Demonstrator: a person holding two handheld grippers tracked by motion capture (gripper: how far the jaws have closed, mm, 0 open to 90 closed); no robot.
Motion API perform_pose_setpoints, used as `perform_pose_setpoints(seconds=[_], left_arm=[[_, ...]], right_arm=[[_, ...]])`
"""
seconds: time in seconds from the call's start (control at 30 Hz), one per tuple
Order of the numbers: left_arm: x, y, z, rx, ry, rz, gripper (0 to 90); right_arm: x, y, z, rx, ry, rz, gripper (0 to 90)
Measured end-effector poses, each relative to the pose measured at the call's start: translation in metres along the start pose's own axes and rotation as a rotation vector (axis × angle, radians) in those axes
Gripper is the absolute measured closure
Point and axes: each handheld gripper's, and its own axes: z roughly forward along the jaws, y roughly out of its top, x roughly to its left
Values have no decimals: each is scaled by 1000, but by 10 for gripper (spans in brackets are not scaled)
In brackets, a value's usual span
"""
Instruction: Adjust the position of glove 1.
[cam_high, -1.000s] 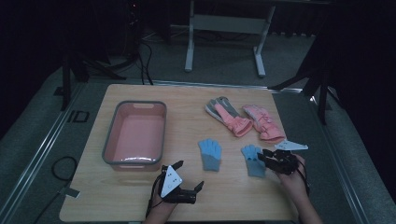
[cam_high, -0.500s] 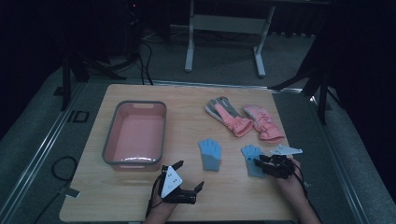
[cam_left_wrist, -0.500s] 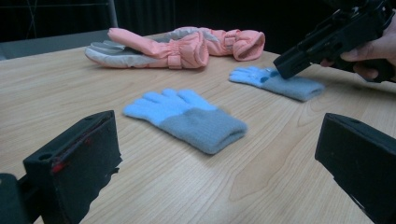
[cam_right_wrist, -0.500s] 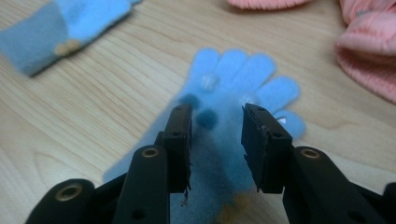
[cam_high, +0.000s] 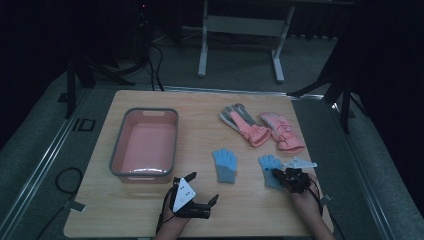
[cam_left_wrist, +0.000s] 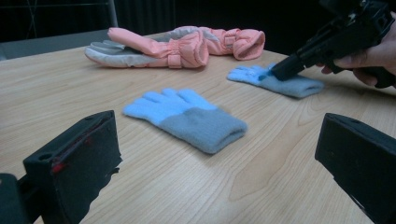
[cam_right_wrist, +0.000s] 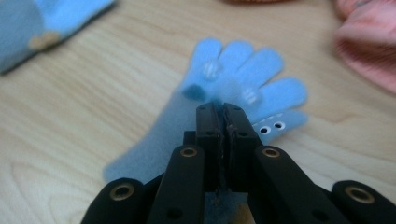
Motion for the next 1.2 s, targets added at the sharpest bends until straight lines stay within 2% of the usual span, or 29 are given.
perform_pose_setpoints(seconds=[0.03,0.07,0.13,0.23,0.33,0.37,0.5,0.67,0.73,0.77,0.87,0.93,1.0,1.2], left_arm=[[0,0,0,0,0,-1,1],[0,0,0,0,0,-2,1],[0,0,0,-1,-1,-3,1],[0,0,0,0,0,-3,1],[0,0,0,-1,1,-1,1],[0,0,0,-1,1,0,1],[0,0,0,-4,-1,-4,1],[0,0,0,-5,1,-1,1],[0,0,0,-4,0,-1,1],[0,0,0,-4,-1,-1,1],[0,0,0,-6,-2,-3,1],[0,0,-1,-6,-2,-3,1],[0,0,-1,-6,-3,-3,1],[0,0,-1,-6,-6,-2,1]], right_arm=[[2,7,-6,-22,-7,39,865],[2,7,-6,-22,-7,39,865],[5,19,-14,-51,-28,53,866],[12,39,-27,-85,-35,49,867],[18,51,-32,-96,-30,41,867],[29,66,-37,-109,-16,27,867],[47,84,-38,-138,21,3,868],[71,102,-30,-154,86,-11,868],[76,104,-28,-158,100,-17,868],[85,109,-23,-160,128,-33,868],[101,116,-10,-147,162,-81,867],[104,116,-7,-140,165,-81,867],[107,116,2,-123,192,-82,867],[109,108,21,-83,195,-73,866]])
